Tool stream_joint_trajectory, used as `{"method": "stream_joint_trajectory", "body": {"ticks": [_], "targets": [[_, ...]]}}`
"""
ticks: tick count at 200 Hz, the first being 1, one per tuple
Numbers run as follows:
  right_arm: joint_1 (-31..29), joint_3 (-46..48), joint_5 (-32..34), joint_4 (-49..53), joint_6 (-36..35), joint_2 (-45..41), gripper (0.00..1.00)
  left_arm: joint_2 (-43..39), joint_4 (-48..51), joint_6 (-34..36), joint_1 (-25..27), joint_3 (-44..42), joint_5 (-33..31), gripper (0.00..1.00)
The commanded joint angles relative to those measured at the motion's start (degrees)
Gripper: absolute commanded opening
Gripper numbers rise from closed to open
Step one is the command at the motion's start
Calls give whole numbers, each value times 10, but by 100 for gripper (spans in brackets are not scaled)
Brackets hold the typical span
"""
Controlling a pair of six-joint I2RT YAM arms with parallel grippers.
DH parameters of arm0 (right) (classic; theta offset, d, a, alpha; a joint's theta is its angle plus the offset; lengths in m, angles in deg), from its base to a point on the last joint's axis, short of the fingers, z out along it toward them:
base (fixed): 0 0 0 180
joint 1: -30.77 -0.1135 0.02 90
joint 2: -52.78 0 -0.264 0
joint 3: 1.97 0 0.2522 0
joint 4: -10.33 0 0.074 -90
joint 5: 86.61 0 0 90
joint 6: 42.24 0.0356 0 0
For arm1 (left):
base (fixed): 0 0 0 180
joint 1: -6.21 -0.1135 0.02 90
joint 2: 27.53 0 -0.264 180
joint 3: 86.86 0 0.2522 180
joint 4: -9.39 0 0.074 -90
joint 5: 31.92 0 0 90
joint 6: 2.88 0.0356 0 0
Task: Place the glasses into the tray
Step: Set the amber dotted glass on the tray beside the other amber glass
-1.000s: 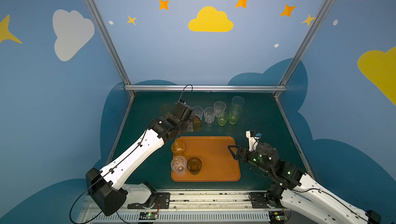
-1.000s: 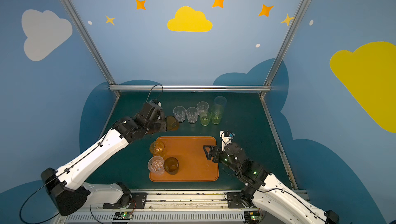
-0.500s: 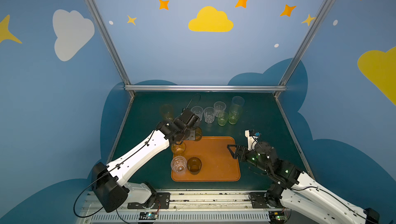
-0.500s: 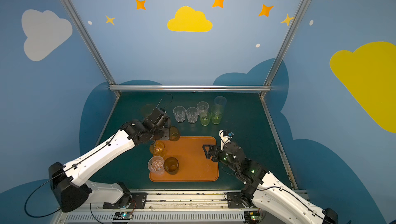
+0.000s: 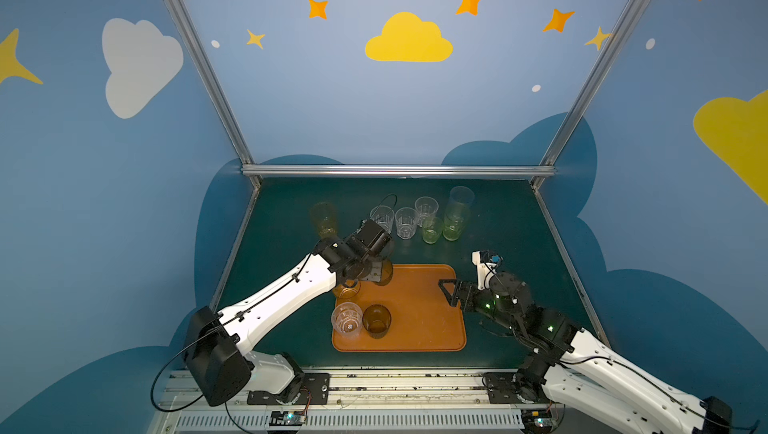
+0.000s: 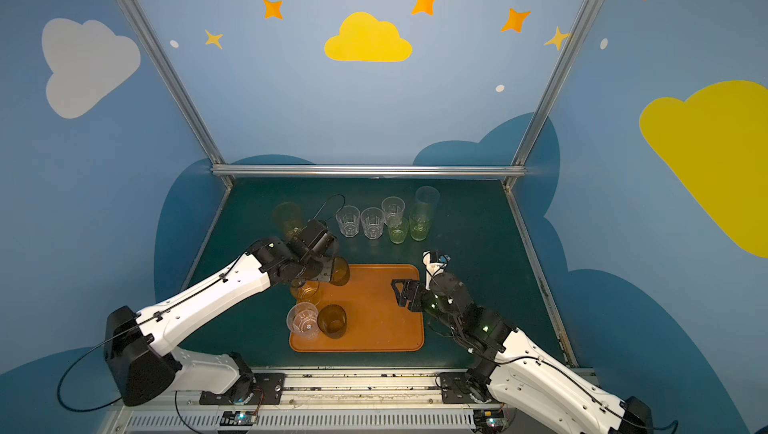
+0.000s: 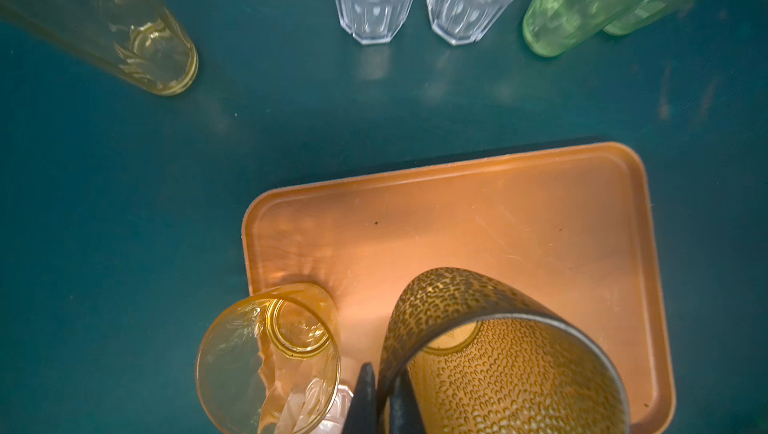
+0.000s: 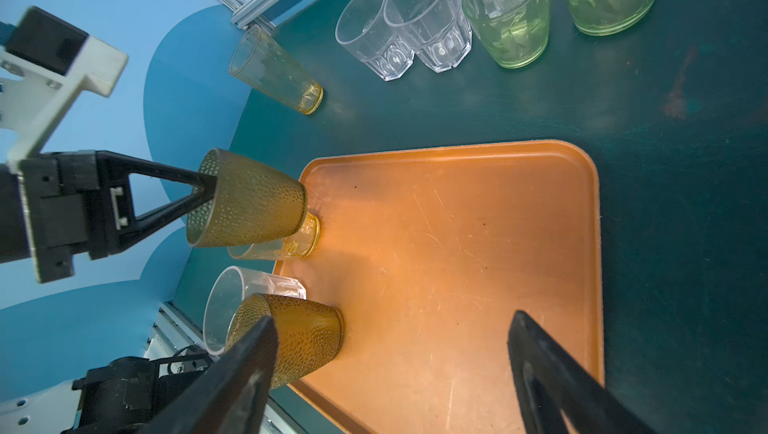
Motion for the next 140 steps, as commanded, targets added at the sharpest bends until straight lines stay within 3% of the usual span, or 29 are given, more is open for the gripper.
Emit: {"method": "stream_joint_trajectory", "body": {"ticks": [1,140], "targets": [[3,8,6,-11,0,3,86,6,12,-1,3,-8,-3,4],[8,18,6,-12,9,0,86,32,2,-36,23,-46,-13,4]]}}
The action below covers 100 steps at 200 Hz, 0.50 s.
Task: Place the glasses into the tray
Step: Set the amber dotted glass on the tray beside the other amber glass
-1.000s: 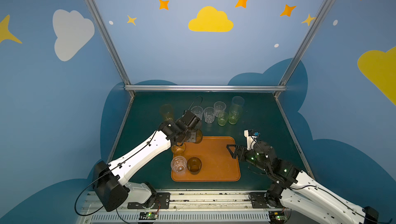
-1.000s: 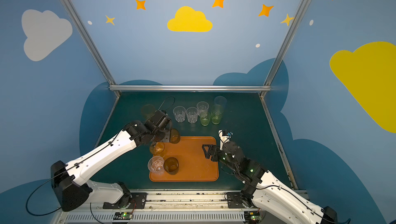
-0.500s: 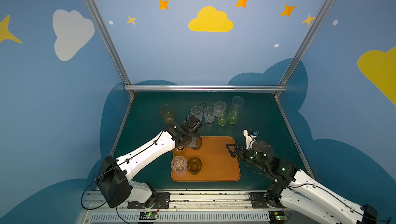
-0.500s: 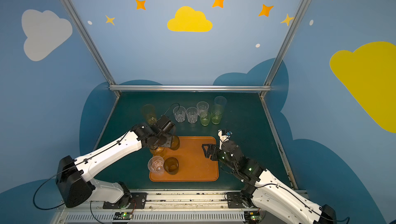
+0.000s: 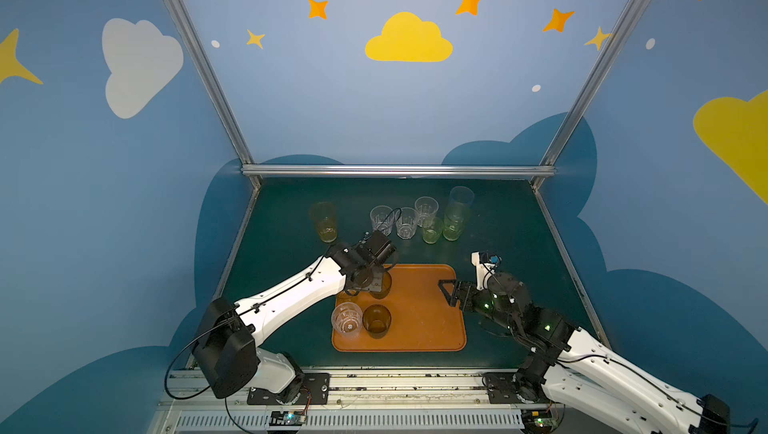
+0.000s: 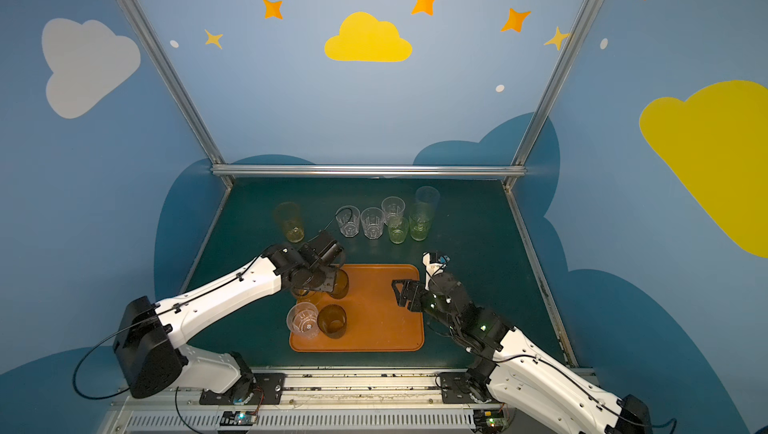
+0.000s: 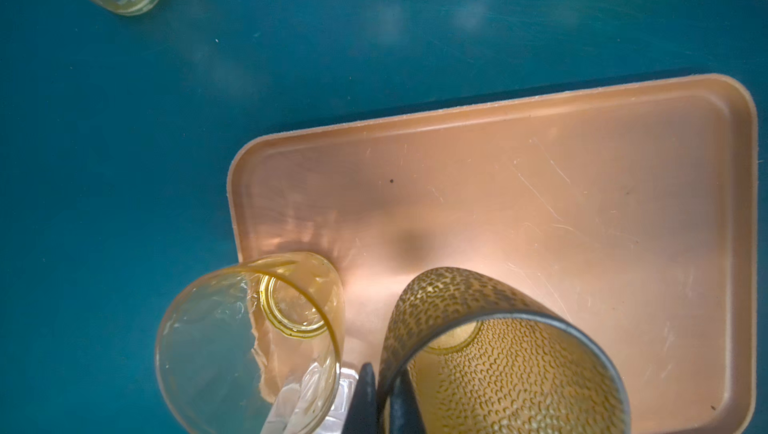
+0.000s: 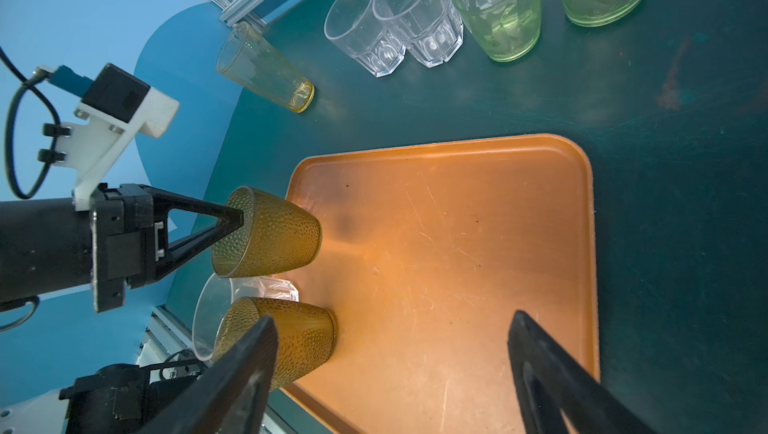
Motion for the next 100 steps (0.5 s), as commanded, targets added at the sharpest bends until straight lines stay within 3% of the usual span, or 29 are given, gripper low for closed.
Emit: {"method": "stream_joint_trajectory", "body": {"ticks": [1,100], "targets": [[3,8,5,-4,5,-7,86,6,4,-9,6,-5,-14,4],[7,11,5,-3,9,-12,86,34,7,-21,20,-13,-29,4]]}}
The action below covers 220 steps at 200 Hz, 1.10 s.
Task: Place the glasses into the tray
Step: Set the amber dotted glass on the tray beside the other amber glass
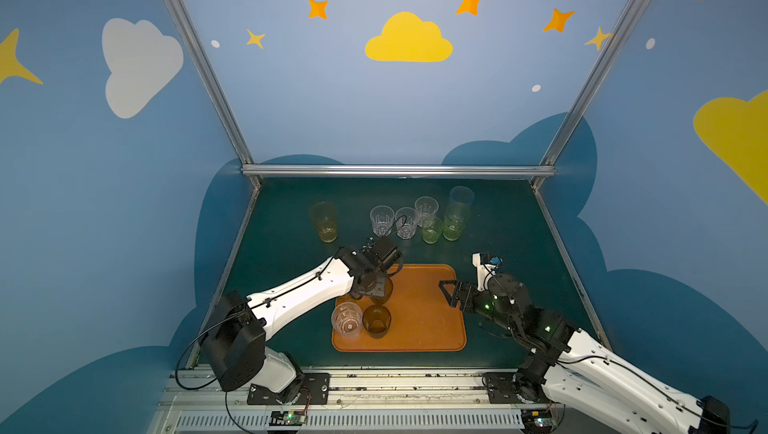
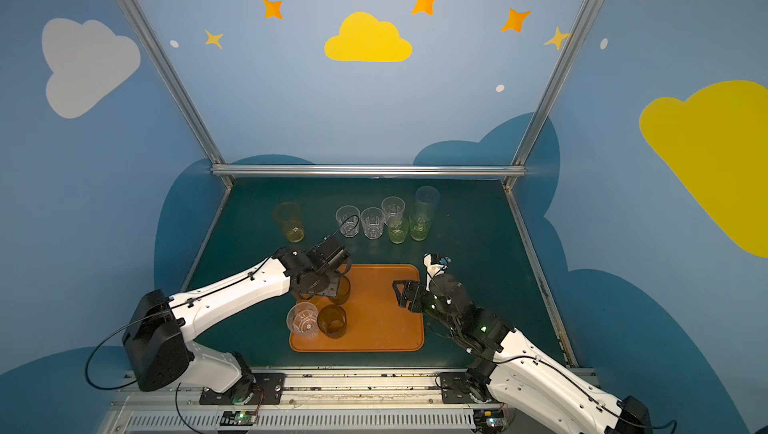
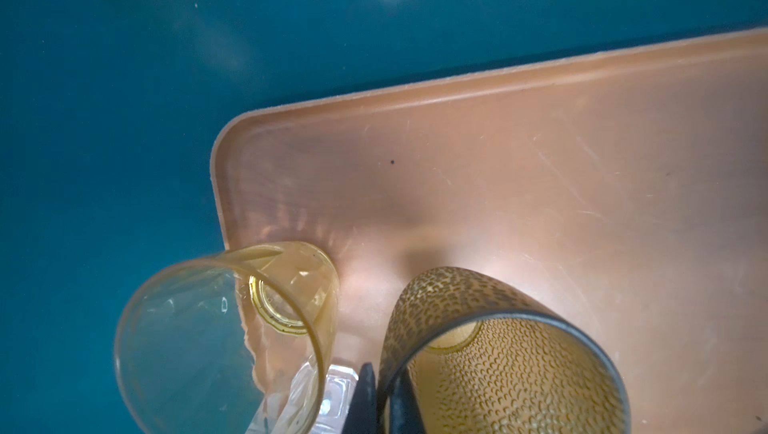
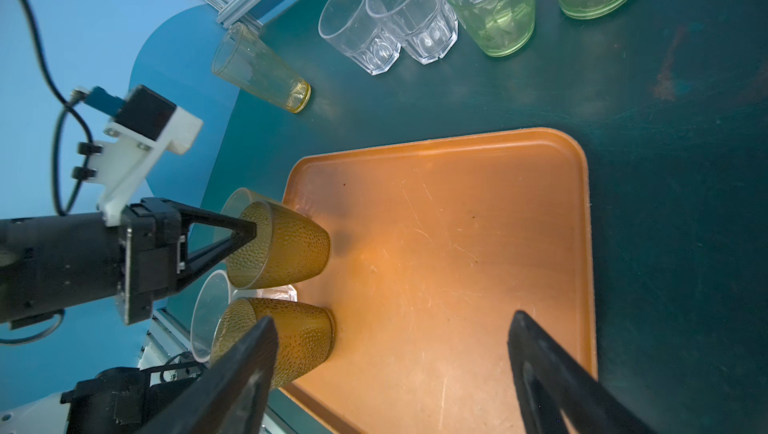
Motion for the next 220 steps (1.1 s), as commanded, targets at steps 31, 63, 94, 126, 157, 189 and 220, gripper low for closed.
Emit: {"method": "stream_joint_trajectory", "body": {"ticks": [31,63,94,126,157,189,220], "targets": [[5,3,4,-3,1,-2,86,9,8,-11,5,-4,-25,4],[6,4,4,-3,3,1,86,13,7,-13,6,-5,-28,4],[8,5,5,-3,4,1,86,17,6,-14,8,-5,-29,4],[9,6,4,-3,5,0,86,23,5,-16,10,-5,-31,5],[11,6,3,-3,6,0,86,33,6,-20,11,1,-28,11],[12,7,2,-3,6,-3,86,32,6,-21,13,3,-30,14],[13,8,2,-2,8,-2,86,21,5,-21,14,5,-32,20]]}}
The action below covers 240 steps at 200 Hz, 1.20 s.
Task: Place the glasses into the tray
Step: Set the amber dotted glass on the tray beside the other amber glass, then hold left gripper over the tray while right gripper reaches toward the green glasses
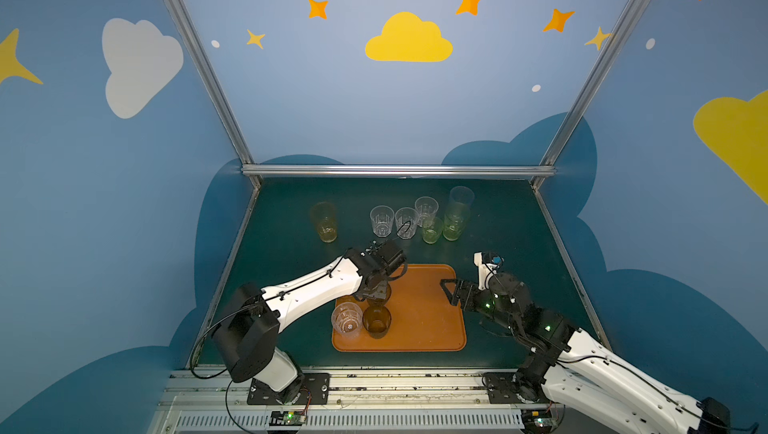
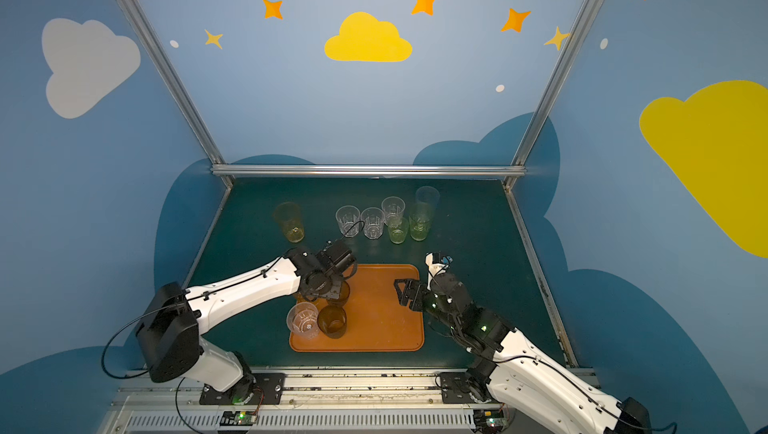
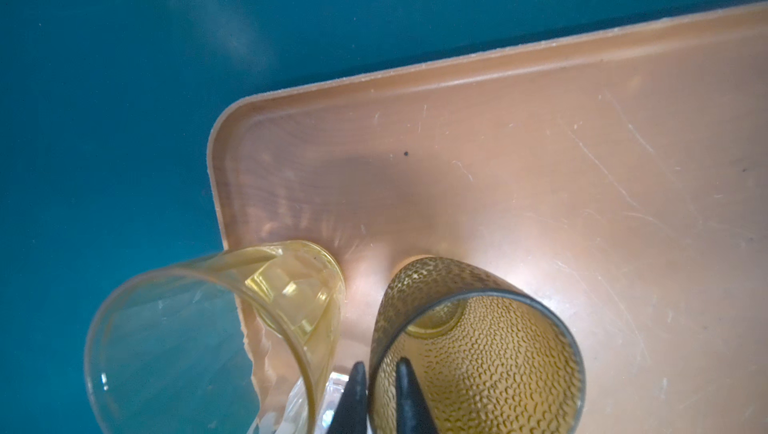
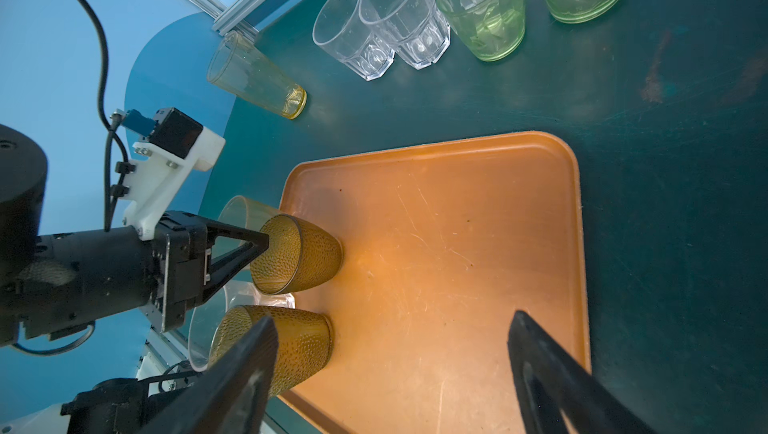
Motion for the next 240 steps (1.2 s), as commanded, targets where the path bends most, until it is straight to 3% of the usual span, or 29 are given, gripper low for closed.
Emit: {"method": "stream_joint_trajectory", "body": {"ticks": [1,24,71,90,140,169,186,240], "targets": [[4,8,2,-3,4,-3,86,-12,5,-5,2,5,-13,21],[5,7,1,-4,4,-1,86,-19,7,-6,2,7,-14,27],[7,5,-1,-5,7,1,86,-32,9,-3,3,17,-17,30],[7,1,-2,-3,8,2,86,-37,7,2,4,28,-15,35],[12,-26,1,26,10,15,86,-63,-28,41,3,56,-23,58],[19,-48,1,41,10,36,86,-93,-70,61,3,65,-72,81],[27,-66,3,58,21,54,86,-111,-105,83,2,58,-106,100],[74,-139,-27,79,43,143,86,-164,-165,73,-16,17,-137,100]]}}
